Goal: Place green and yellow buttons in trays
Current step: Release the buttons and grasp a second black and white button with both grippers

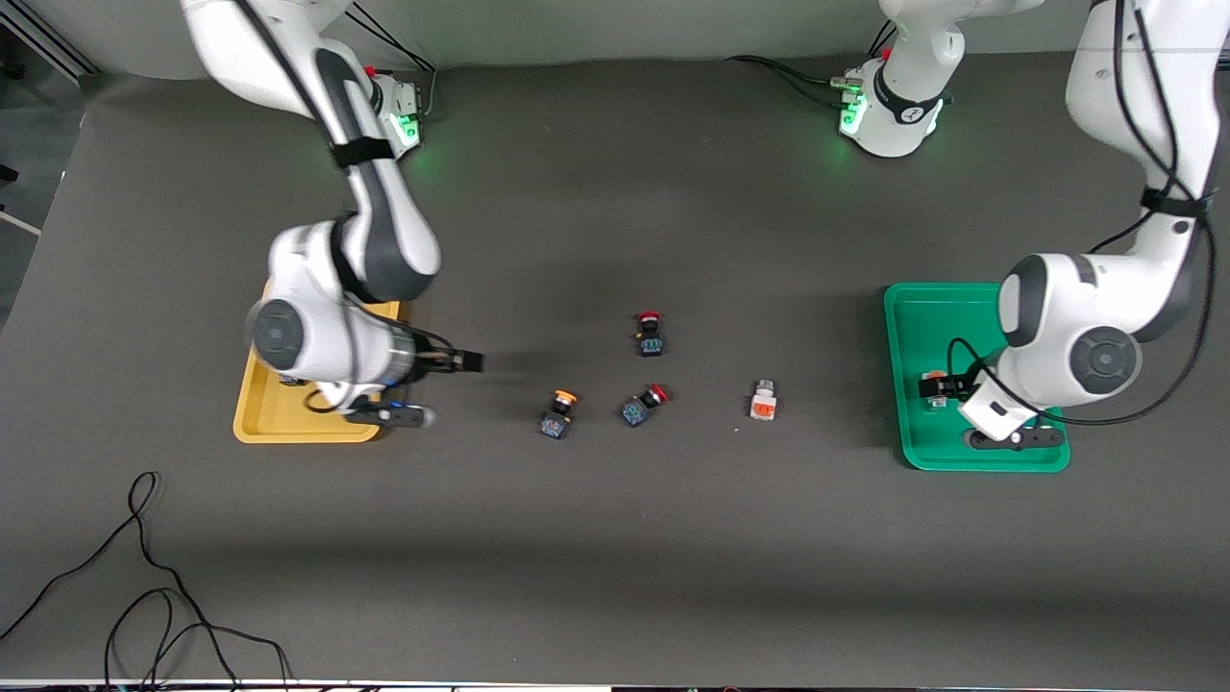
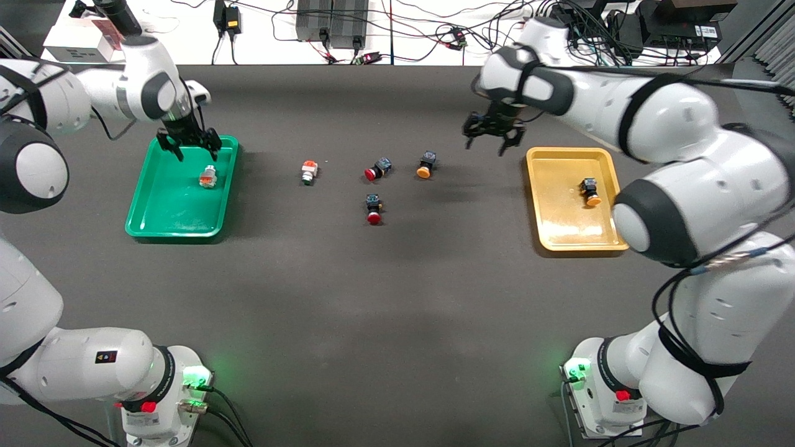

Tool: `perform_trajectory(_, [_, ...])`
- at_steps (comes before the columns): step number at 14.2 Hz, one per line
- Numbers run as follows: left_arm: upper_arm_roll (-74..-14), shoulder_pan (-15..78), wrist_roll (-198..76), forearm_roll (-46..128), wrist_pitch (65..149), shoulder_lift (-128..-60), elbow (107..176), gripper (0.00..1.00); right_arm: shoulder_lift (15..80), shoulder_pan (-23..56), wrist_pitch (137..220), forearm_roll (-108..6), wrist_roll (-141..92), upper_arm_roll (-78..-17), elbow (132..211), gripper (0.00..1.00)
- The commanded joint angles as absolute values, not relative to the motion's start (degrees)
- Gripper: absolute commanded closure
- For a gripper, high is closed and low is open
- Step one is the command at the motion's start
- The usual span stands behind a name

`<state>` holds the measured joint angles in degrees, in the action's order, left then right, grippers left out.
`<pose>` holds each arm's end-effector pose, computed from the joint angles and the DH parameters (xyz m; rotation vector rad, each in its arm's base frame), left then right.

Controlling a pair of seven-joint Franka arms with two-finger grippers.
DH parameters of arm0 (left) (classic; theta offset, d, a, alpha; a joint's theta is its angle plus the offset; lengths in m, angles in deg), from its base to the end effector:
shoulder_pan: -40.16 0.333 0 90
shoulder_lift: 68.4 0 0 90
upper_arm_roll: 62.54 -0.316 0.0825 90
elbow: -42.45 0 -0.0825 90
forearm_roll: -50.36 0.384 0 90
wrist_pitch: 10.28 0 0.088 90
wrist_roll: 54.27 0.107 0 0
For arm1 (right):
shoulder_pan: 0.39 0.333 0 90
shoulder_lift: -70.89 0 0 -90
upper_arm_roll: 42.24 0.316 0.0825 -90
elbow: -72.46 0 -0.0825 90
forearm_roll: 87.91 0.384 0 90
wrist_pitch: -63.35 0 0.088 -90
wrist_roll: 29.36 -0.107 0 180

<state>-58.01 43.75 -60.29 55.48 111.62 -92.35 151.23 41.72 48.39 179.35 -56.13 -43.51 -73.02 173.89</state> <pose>0.6082 -0.0040 0.2675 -3.0781 -0.0586 0.2845 0.5868 0.2520 0.2952 -2.9454 0.2755 0.3111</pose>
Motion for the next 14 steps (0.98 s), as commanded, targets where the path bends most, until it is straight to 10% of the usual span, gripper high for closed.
perform_trajectory(1, [-57.71, 43.33, -59.28, 55.64, 105.39, -90.2, 145.39, 0.0, 31.72, 51.28, 183.3, -51.02, -52.37, -73.53, 165.28, 0.0])
perform_trajectory(9, [-56.3, 27.97, -75.42, 53.61, 107.14, -92.3, 141.24, 0.0, 14.74, 52.17, 191.13, -42.73, -58.8, -73.09, 151.91, 0.07])
perform_trajectory(10, [-56.3, 25.34, -77.36, 53.61, 108.53, -93.35, 140.89, 0.0, 14.73, 52.17, 192.45, -42.82, -58.63, -73.09, 152.0, 0.23])
perform_trajectory(12, [-56.3, 22.25, -78.7, 53.53, 112.83, -95.55, 140.8, 0.0, 14.82, 52.08, 192.64, -42.73, -58.28, -73.09, 152.0, 1.0])
perform_trajectory(14, [-56.22, 19.96, -78.7, 53.61, 115.74, -98.53, 140.71, 0.0, 15.08, 52.08, 192.55, -42.82, -58.46, -73.09, 152.0, 1.0])
